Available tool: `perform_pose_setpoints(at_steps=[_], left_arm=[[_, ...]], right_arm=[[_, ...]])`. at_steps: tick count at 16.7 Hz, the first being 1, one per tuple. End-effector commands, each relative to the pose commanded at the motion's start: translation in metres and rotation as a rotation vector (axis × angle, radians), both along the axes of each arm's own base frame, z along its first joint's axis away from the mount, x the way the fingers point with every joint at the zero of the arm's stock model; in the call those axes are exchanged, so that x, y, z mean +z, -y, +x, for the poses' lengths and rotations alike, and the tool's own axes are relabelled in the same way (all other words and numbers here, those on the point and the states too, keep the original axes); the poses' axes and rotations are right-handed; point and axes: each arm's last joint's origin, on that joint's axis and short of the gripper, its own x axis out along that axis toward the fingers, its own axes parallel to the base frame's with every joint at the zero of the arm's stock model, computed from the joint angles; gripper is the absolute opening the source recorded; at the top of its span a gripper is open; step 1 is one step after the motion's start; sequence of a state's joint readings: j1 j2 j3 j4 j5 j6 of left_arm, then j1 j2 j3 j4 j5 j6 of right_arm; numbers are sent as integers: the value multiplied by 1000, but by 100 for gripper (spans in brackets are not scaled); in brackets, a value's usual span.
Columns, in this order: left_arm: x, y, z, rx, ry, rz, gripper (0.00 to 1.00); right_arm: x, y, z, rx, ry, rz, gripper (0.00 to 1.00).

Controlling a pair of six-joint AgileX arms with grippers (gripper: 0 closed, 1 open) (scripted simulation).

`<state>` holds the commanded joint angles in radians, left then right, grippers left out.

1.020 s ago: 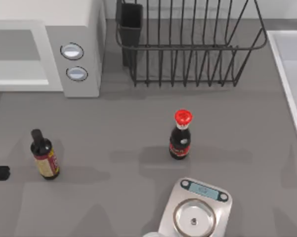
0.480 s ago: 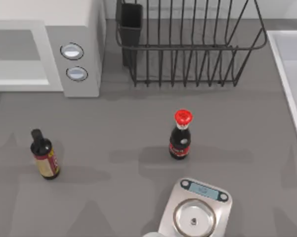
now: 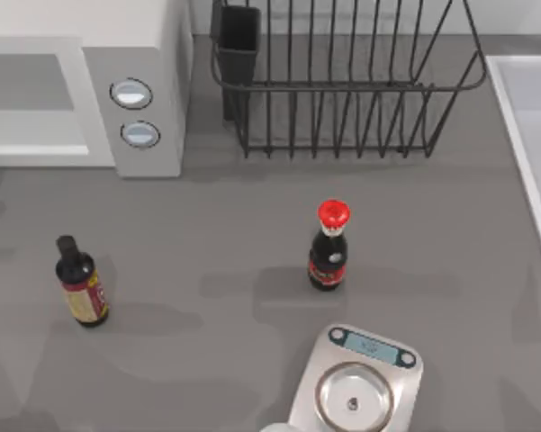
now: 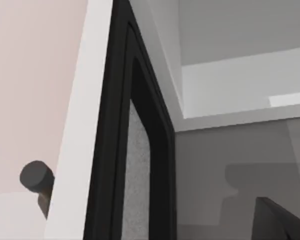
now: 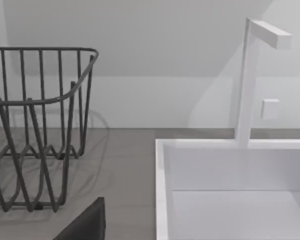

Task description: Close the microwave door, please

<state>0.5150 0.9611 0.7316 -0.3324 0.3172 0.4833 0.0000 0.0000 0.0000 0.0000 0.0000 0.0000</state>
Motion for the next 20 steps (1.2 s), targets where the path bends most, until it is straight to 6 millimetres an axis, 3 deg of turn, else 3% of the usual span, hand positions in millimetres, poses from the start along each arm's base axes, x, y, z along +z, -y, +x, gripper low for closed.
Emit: perform_pose_setpoints(at_steps=[5,8,10,13,18,20], left_arm=[[5,-110,27,2,-189,-96,0],[-7,-169,23,4,-230,-172,0],[-16,-196,16,7,-238,-213,0],[-23,-215,9,9,-239,-241,0],[-24,-214,10,8,-241,-238,0],[-35,-215,10,7,-243,-242,0]], right_arm=[[0,0,0,0,0,0,100],[0,0,0,0,0,0,100],[0,0,0,0,0,0,100],[0,0,0,0,0,0,100],[0,0,0,0,0,0,100],[0,0,0,0,0,0,100]])
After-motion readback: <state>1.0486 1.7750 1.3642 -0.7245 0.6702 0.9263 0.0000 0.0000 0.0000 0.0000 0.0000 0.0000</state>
